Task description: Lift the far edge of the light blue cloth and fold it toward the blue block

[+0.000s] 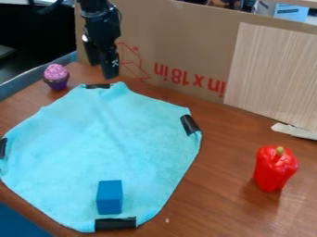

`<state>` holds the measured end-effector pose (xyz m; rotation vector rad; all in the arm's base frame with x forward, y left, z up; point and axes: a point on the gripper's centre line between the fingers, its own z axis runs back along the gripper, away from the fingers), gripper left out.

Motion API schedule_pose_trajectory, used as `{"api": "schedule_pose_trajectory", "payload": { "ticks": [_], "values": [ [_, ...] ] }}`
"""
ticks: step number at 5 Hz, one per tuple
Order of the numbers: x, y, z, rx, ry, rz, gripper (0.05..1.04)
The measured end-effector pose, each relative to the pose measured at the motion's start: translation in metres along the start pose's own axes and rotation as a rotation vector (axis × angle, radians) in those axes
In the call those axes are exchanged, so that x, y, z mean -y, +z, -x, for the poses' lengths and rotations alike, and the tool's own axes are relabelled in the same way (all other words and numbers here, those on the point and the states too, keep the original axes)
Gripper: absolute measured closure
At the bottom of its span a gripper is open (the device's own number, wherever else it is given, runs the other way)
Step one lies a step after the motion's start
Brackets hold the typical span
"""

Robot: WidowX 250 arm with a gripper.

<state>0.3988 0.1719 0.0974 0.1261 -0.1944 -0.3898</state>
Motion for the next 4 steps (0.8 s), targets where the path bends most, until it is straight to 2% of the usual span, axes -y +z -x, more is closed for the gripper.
{"api": "schedule_pose_trajectory", "payload": {
  "ticks": [1, 2, 3, 4],
  "values": [
    [-0.013, -0.001, -0.003, -0.01, -0.028, -0.05, 0.083],
    [-0.026, -0.013, -0.004, -0.038, -0.001, -0.021, 0.083],
    [-0.035, -0.025, -0.006, -0.072, 0.011, -0.023, 0.083],
    [-0.039, -0.048, -0.009, -0.118, 0.042, 0.017, 0.083]
  ]
}}
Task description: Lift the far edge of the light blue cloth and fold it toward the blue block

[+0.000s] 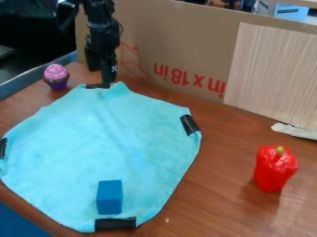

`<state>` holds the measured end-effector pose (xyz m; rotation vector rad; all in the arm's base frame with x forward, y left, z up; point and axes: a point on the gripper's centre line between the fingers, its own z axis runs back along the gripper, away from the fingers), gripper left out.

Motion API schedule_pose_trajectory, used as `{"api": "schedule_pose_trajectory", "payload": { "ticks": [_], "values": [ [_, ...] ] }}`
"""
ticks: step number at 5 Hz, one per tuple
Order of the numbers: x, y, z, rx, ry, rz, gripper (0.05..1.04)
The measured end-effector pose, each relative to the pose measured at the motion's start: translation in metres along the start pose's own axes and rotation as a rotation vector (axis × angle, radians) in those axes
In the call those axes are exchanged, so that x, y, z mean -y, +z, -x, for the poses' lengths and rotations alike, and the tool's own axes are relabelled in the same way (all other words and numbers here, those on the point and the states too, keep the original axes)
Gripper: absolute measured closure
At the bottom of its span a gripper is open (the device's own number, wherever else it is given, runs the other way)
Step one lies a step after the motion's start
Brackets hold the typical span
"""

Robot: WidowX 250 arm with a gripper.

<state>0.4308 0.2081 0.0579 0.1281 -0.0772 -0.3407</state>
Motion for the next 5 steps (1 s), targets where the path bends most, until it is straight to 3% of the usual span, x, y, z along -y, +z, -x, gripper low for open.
{"api": "schedule_pose_trajectory", "payload": {
  "ticks": [3, 5],
  "values": [
    [0.005, -0.013, -0.008, -0.041, -0.022, 0.012, 0.083],
    [-0.008, -0.011, 0.003, -0.043, -0.021, 0.01, 0.083]
  ]
}}
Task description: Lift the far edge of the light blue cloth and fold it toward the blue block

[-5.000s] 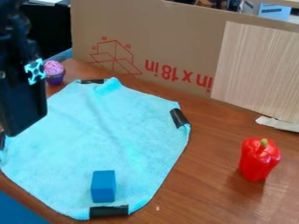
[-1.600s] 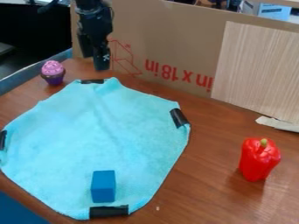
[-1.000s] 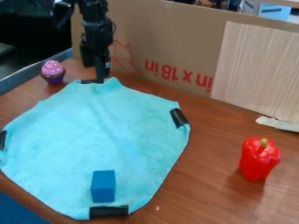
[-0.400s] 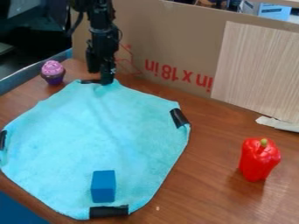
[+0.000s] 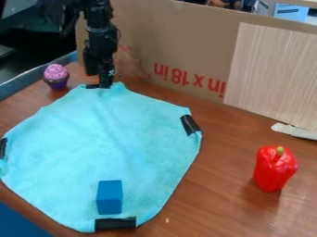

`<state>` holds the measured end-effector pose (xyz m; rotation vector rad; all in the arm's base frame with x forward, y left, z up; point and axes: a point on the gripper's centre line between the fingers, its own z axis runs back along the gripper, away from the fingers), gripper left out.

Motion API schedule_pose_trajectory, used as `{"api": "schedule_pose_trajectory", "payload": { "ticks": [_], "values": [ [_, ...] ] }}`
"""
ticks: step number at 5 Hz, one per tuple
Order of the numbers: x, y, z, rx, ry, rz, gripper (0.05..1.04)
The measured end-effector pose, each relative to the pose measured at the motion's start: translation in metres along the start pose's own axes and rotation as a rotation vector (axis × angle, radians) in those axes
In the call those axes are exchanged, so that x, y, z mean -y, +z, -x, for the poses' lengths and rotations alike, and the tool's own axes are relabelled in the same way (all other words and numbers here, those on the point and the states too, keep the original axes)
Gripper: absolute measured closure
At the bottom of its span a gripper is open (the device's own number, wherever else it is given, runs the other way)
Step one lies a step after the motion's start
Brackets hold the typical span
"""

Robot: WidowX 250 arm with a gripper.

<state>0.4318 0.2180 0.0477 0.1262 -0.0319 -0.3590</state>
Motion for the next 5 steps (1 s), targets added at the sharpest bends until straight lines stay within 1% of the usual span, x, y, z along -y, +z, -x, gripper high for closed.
{"api": "schedule_pose_trajectory", "payload": {
  "ticks": [1, 2, 3, 4, 5],
  "values": [
    [0.0, 0.0, 0.004, -0.021, 0.004, 0.008, 0.083],
    [0.0, -0.012, 0.009, -0.051, 0.016, 0.003, 0.083],
    [-0.001, -0.018, 0.013, -0.073, 0.046, -0.01, 0.127],
    [0.002, -0.02, 0.014, -0.078, 0.111, -0.005, 0.419],
    [0.008, -0.02, 0.015, -0.053, 0.144, 0.007, 0.679]
  ]
}}
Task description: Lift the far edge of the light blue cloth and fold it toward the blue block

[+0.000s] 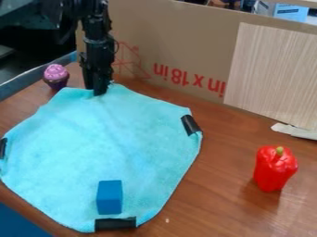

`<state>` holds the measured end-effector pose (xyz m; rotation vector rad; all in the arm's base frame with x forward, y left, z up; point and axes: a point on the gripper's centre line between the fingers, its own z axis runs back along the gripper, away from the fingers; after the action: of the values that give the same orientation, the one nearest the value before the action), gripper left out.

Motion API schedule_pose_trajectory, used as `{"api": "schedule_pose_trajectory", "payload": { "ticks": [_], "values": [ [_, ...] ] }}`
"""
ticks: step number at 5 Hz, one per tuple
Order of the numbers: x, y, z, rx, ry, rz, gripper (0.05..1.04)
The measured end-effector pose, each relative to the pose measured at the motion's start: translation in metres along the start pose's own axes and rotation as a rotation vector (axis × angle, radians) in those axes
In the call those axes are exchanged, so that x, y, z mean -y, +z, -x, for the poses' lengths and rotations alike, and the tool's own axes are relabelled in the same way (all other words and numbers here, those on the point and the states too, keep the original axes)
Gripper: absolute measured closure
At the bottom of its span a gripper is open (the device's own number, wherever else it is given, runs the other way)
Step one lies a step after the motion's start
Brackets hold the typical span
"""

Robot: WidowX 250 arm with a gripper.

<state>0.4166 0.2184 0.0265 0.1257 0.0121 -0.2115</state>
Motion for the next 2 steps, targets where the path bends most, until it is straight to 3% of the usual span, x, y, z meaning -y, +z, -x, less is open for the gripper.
{"api": "schedule_pose_trajectory", "payload": {
  "ticks": [1, 2],
  "values": [
    [0.0063, 0.0027, 0.0019, 0.025, 0.01, 0.014, 0.886],
    [0.014, 0.0092, 0.0082, 0.04, 0.009, 0.025, 0.99]
  ]
}}
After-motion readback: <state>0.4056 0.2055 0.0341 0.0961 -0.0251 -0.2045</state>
